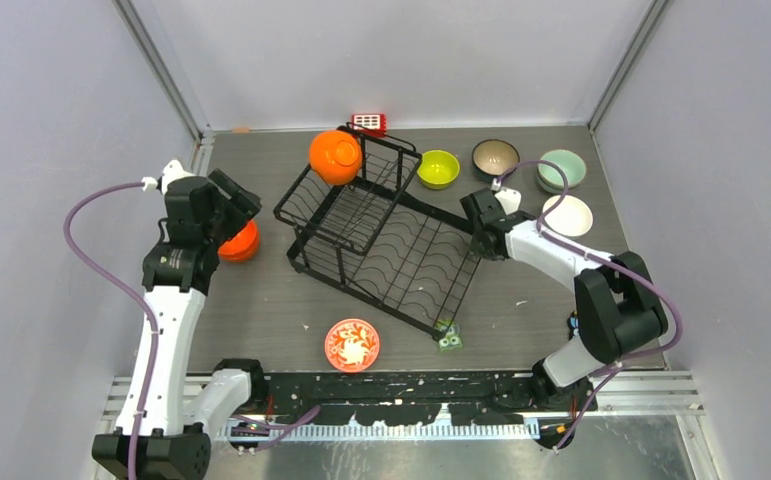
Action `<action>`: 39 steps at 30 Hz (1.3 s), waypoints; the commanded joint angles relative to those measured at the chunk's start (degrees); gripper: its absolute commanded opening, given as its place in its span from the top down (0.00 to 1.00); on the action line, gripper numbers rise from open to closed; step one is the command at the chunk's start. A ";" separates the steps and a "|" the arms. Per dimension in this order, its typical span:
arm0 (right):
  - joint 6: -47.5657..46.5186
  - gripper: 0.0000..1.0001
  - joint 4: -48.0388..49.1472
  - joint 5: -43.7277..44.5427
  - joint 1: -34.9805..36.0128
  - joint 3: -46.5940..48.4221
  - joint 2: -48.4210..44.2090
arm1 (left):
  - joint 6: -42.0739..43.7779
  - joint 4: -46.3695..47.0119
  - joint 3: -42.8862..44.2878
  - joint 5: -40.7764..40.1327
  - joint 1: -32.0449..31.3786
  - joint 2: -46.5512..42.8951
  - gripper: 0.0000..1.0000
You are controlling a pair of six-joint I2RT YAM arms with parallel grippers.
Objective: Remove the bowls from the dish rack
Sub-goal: Adjust the dish rack at the center of the board.
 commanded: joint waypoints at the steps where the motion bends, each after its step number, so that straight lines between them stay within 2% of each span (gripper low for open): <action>1: -6.71 0.96 3.38 -0.58 -1.35 4.02 0.49 | 2.01 6.35 4.04 6.40 -0.17 1.04 0.32; 7: -9.72 0.96 3.65 -2.18 -3.23 5.80 2.18 | 2.90 9.07 8.06 8.93 -0.17 3.29 0.23; 9: -10.07 0.97 3.73 -2.21 -3.49 6.41 3.27 | 3.44 11.35 9.10 11.95 -0.11 4.50 0.19; 16: -10.37 0.95 4.78 -3.25 -3.81 6.67 5.13 | 1.00 24.27 9.39 30.90 3.36 13.73 0.17; 21: -9.90 0.80 6.19 -4.91 -3.81 5.13 2.63 | -3.85 34.22 9.16 43.09 6.64 20.70 0.16; 23: -9.51 0.68 6.40 -5.43 -3.81 4.70 1.66 | -5.33 37.09 9.13 44.71 7.33 22.84 0.15; 29: -6.89 0.47 5.77 -6.00 -3.81 2.88 -2.16 | -10.02 44.41 10.97 50.40 9.35 29.97 0.16; 33: -3.98 0.37 2.11 -6.04 -3.79 1.66 -6.82 | -11.51 46.97 10.83 50.13 9.40 30.96 0.17; 39: 0.33 0.33 -3.30 -7.93 -3.31 -2.82 -15.24 | -8.66 42.39 9.87 45.38 9.39 28.63 0.16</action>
